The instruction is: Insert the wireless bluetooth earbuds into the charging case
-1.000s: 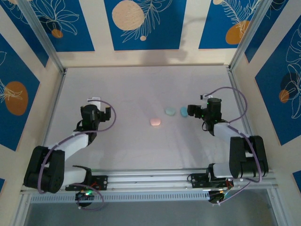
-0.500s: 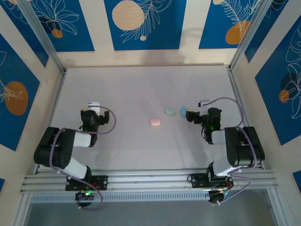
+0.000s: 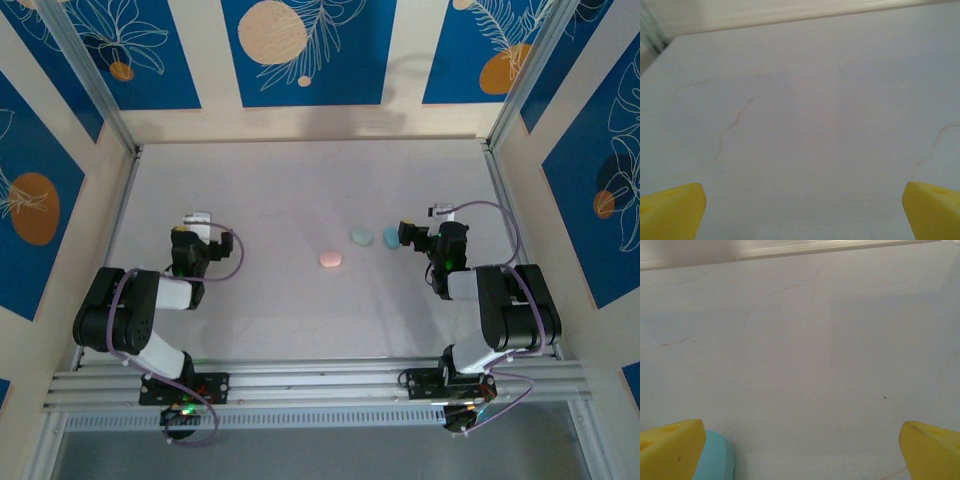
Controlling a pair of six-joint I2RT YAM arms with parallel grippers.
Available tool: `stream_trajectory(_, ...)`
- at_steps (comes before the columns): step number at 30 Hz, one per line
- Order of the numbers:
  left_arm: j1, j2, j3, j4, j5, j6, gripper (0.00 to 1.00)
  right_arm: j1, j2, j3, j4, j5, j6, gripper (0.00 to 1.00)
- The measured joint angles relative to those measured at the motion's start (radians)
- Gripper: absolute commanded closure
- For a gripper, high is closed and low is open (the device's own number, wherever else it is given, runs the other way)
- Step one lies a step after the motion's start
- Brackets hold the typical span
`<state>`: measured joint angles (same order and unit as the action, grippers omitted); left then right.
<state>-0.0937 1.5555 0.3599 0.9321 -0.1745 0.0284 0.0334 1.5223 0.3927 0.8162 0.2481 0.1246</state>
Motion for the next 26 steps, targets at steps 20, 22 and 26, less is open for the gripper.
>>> stream_trajectory(20, 0.000, 0.000, 0.000, 0.003, 0.040, 0.008, 0.00, 0.004, 0.000, 0.000, 0.001, 0.034, 0.007, 0.01)
stream_trajectory(22, 0.000, 0.000, 0.000, 0.003, 0.043, 0.008, 0.00, 0.004, 0.000, 0.000, 0.001, 0.034, 0.007, 0.01)
stream_trajectory(26, 0.000, 0.000, 0.000, 0.003, 0.044, 0.008, 0.00, 0.004, 0.000, 0.000, 0.003, 0.034, 0.007, 0.01)
